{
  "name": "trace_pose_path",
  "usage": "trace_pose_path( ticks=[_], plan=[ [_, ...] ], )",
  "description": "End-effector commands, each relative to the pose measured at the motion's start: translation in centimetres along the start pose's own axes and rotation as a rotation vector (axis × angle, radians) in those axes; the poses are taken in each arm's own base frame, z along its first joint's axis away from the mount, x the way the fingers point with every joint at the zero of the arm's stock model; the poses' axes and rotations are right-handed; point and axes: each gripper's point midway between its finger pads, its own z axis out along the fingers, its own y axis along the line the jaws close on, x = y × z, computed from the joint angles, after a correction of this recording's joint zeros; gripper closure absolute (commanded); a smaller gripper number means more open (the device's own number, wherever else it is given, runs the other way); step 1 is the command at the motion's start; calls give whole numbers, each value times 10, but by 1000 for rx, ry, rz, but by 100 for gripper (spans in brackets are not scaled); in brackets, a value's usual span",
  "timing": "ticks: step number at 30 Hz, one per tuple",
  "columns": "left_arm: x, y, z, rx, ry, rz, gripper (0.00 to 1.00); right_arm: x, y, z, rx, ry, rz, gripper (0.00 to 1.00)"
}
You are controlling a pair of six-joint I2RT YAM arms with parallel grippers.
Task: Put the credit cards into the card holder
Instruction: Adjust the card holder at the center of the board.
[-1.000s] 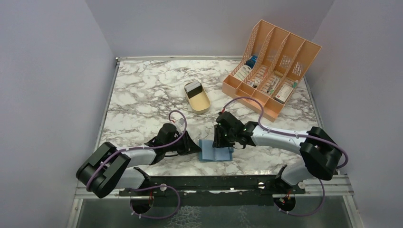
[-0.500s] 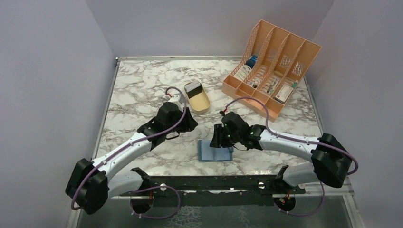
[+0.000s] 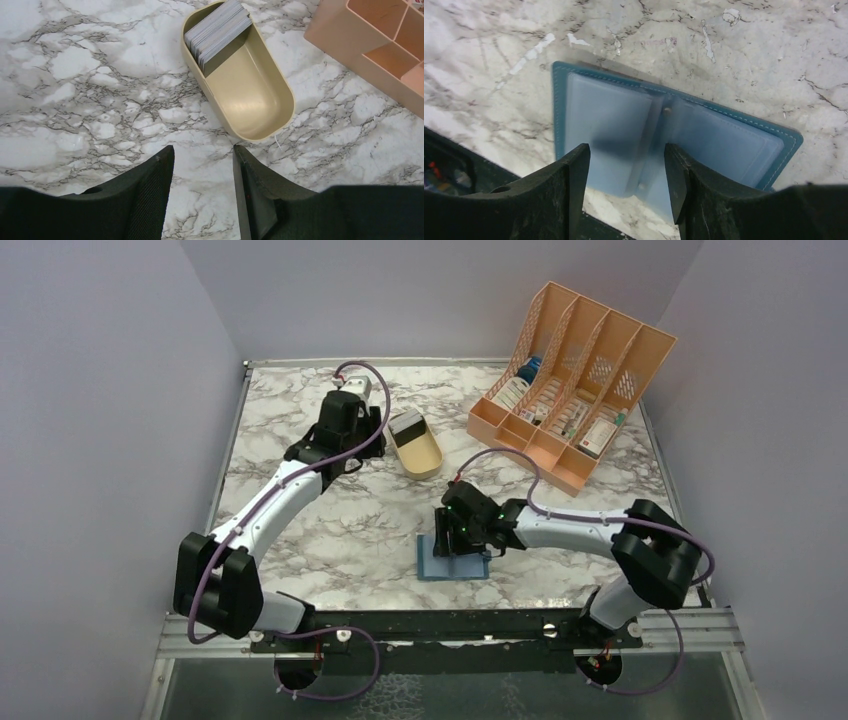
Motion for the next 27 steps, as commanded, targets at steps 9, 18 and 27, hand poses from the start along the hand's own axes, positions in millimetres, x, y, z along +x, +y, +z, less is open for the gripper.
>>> trace_pose_path(
  ticks=[9, 18, 27],
  plan=[
    [-36, 3, -11, 58, -103, 17, 52, 9, -12, 20, 276, 16, -103, 46],
    [-53, -15, 15, 146, -55, 124, 51, -22, 29, -29, 84, -106, -116, 41],
    [-68, -12, 73, 118, 7, 325, 52, -42, 30, -86, -27, -294, -72, 38]
  ],
)
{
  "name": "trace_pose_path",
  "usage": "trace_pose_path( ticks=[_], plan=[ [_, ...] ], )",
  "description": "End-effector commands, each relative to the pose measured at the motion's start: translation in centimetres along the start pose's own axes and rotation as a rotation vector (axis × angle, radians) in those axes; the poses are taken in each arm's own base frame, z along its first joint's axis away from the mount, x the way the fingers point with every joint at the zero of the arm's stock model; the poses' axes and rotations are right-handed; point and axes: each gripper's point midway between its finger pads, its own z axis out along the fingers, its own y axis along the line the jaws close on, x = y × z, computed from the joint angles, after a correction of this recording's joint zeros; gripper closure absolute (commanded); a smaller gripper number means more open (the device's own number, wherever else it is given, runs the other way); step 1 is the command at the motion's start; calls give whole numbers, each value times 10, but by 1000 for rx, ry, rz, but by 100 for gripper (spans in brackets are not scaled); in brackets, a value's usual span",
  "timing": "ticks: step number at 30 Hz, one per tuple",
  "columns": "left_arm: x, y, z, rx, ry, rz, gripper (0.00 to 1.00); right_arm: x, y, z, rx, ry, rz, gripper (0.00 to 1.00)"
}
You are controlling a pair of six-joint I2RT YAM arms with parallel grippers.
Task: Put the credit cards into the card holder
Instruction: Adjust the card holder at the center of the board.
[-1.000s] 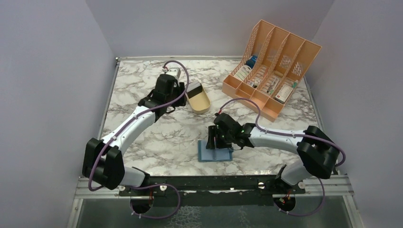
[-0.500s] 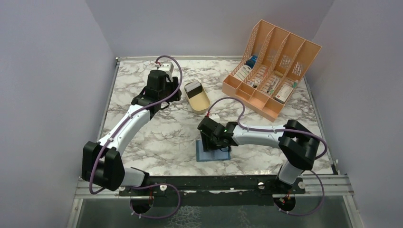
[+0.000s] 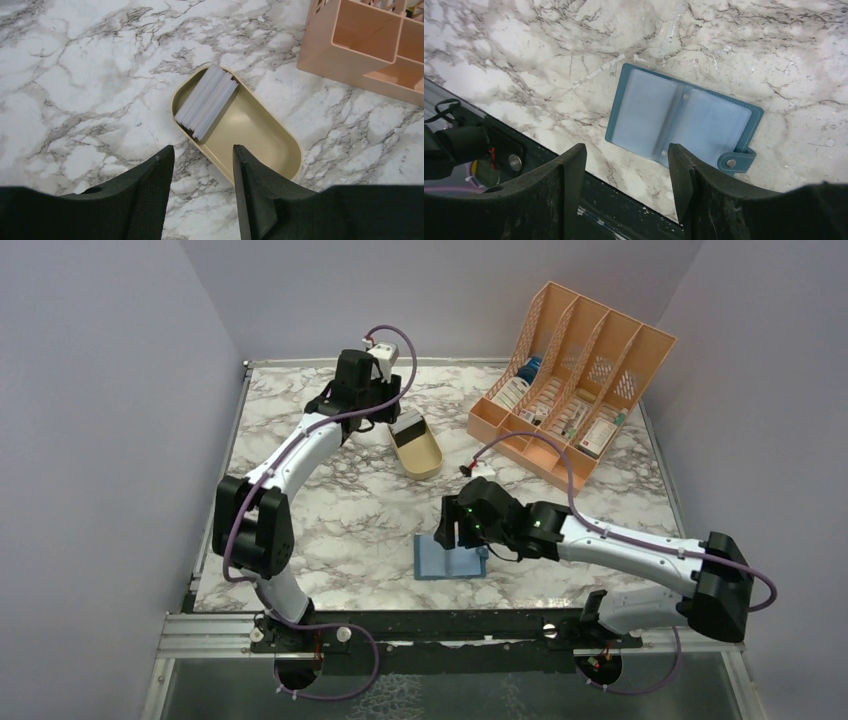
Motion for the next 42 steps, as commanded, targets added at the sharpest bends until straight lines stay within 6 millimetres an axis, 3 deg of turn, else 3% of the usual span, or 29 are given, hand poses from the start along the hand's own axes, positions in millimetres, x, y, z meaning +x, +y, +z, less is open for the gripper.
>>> trace_pose_path(
  ticks=[1, 5, 11, 20, 35, 42],
  plan=[
    [-2, 1, 23, 24, 34, 163, 52, -13, -6, -15, -4, -99, 11, 38],
    [-4, -4, 41, 38, 42, 311, 51, -20, -8, -28, -23, -151, 40, 38],
    [10, -8, 67, 64, 89, 467, 51, -24, -13, -41, -31, -190, 56, 39],
    [32, -11, 93, 90, 141, 516, 51, -18, -19, -36, -6, -175, 65, 39],
    [47, -8, 115, 16, 157, 610, 53, -12, -26, -30, 31, -150, 52, 39],
    [46, -1, 116, -32, 142, 639, 55, -10, -29, -31, 35, -153, 51, 39]
  ],
)
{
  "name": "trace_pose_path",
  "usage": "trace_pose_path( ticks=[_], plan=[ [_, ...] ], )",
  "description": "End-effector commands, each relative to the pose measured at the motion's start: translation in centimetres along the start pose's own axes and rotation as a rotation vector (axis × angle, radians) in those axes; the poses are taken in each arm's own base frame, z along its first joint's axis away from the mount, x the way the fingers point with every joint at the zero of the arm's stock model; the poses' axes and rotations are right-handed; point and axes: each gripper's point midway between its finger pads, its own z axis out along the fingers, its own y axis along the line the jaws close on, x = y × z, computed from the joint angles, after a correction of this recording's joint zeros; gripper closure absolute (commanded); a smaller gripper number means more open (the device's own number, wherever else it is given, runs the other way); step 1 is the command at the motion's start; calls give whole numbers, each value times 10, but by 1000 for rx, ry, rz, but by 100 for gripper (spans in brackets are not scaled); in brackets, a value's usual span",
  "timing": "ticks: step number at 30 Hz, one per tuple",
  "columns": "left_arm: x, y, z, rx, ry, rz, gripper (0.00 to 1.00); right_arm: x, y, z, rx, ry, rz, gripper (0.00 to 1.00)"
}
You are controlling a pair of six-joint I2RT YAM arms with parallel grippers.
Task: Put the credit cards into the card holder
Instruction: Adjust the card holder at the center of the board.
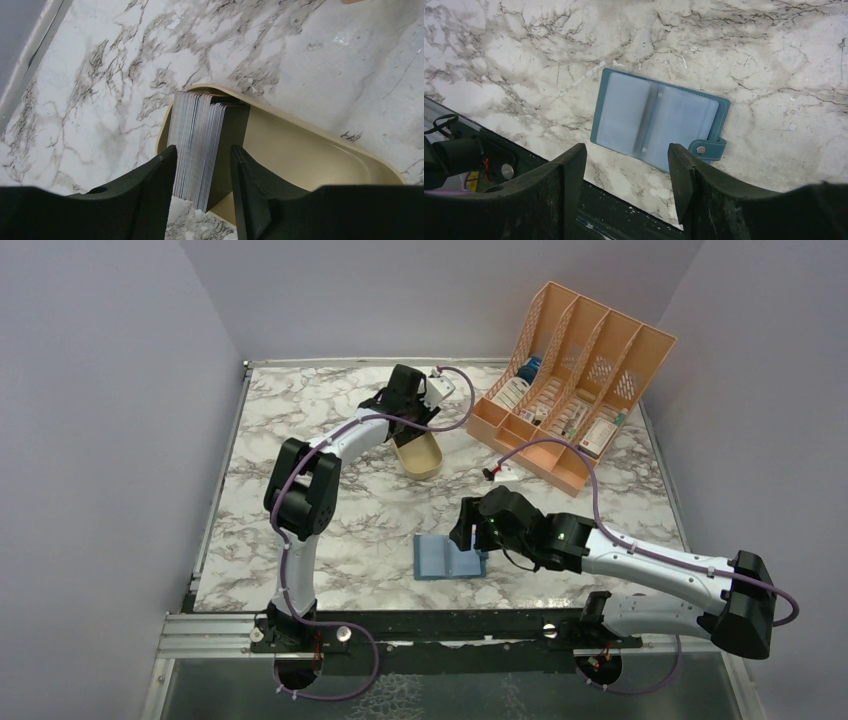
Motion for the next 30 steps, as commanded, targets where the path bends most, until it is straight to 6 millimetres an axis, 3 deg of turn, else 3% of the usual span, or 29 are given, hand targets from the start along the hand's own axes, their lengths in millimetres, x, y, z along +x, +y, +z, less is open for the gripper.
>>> trace_pose_path(
  ticks=[1, 14, 18, 24, 30],
  plan=[
    [0, 9, 3, -58, -5, 31, 55, -5, -5, -3, 22, -35, -3, 39],
    [24, 3, 20, -79, 63, 48, 55, -4, -8, -1, 33, -34, -22, 39],
    [22, 6, 17, -104, 66, 56, 61, -3, -7, -1, 30, -29, -23, 39],
    [10, 12, 6, -148, 51, 80, 61, -6, -4, 1, 27, -33, -30, 39],
    [8, 15, 2, -164, 52, 92, 71, -2, -6, 3, 33, -21, -32, 39]
  ],
)
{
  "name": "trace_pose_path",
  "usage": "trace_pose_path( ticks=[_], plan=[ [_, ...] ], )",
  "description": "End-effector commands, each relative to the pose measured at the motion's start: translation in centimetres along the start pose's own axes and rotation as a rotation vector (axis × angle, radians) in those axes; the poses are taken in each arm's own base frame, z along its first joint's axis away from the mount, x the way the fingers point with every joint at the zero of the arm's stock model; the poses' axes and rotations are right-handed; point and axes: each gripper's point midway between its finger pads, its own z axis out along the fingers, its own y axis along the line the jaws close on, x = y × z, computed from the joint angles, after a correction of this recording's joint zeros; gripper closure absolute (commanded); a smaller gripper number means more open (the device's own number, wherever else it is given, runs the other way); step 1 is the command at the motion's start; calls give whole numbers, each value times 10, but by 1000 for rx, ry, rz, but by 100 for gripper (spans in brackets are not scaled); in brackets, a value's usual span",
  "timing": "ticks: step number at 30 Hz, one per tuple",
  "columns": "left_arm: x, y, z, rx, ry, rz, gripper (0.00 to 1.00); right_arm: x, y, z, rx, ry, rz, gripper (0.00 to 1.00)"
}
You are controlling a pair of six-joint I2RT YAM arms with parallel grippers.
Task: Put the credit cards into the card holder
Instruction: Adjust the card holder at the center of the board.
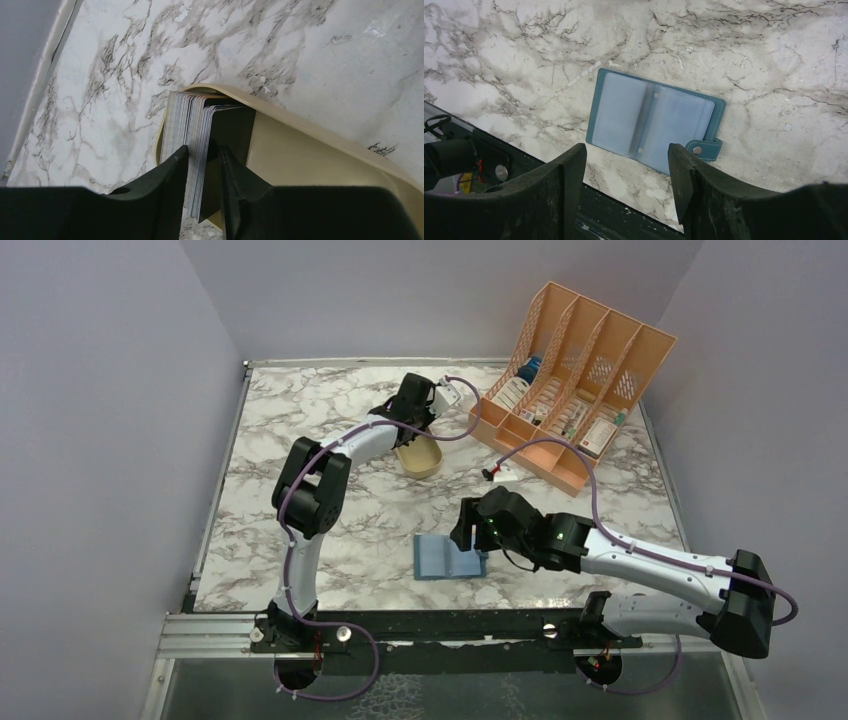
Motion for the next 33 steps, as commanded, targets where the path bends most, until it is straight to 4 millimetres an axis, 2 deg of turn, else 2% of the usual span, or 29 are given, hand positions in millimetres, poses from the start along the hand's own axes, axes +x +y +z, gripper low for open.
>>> trace_pose_path(
  ticks=[1, 7, 13, 17, 27, 33],
  plan=[
    [-3, 15, -11, -57, 3, 15, 73, -2, -3, 1, 17, -19, -9, 39],
    [-11, 15, -19, -65, -6, 20, 79, -1, -3, -1, 6, -22, 1, 39],
    [-25, 17, -31, -65, -33, 12, 89, 2, -1, 0, -13, -13, 7, 39],
    [-36, 20, -44, -59, -53, -24, 100, 5, -1, 2, -17, -5, 14, 39],
    [-70, 10, -99, 54, -153, -280, 100, 15, 4, 7, -52, 19, 26, 39],
    [-74, -5, -136, 152, -192, -429, 100, 19, 3, 10, -38, 39, 27, 40]
  ],
)
